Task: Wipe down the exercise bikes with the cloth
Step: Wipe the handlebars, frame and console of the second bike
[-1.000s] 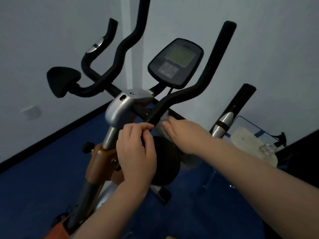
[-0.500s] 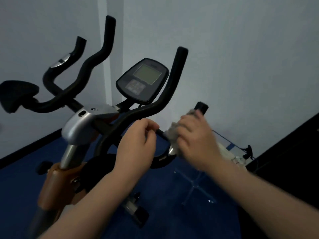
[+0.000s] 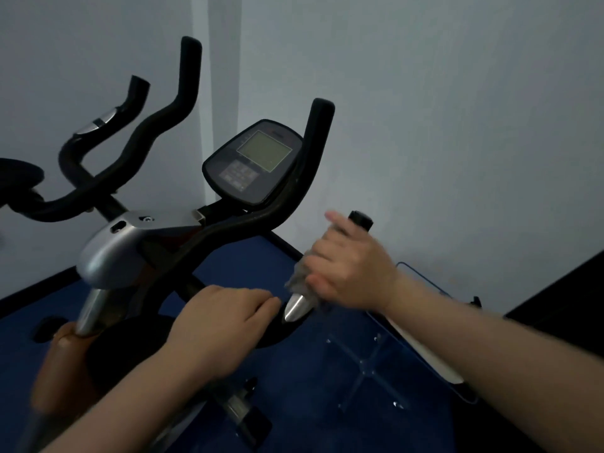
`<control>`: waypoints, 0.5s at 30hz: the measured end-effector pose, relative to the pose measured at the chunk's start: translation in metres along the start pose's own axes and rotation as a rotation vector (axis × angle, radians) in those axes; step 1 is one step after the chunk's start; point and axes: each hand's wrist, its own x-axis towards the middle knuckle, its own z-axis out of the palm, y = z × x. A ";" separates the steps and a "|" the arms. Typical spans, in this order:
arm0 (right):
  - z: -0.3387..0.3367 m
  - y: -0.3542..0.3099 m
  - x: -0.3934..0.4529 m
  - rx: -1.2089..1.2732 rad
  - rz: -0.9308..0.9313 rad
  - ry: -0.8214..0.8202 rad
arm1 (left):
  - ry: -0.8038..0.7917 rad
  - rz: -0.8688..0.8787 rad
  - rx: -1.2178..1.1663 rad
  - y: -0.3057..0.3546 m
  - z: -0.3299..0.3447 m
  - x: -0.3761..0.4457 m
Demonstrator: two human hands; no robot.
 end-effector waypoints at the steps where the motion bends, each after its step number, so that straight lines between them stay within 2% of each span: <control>1: -0.006 0.017 0.006 -0.054 -0.086 -0.019 | -0.023 0.037 0.028 0.001 0.001 -0.001; 3: -0.010 0.033 0.015 -0.086 -0.166 -0.026 | -0.050 0.080 0.055 0.001 0.001 0.000; 5: -0.009 0.034 0.019 -0.056 -0.116 -0.023 | -0.043 0.083 0.063 0.002 0.002 -0.002; 8: -0.007 0.042 0.019 0.008 0.069 0.007 | -0.041 0.062 0.065 0.001 0.002 -0.001; 10: -0.005 0.040 0.018 0.132 0.269 0.061 | -0.050 0.053 0.059 0.003 0.000 -0.001; 12: 0.002 0.021 0.018 0.334 0.630 0.260 | -0.056 0.043 0.043 0.005 -0.001 -0.002; 15: 0.016 -0.026 0.026 0.711 1.466 0.805 | -0.049 0.030 0.035 0.006 -0.003 -0.002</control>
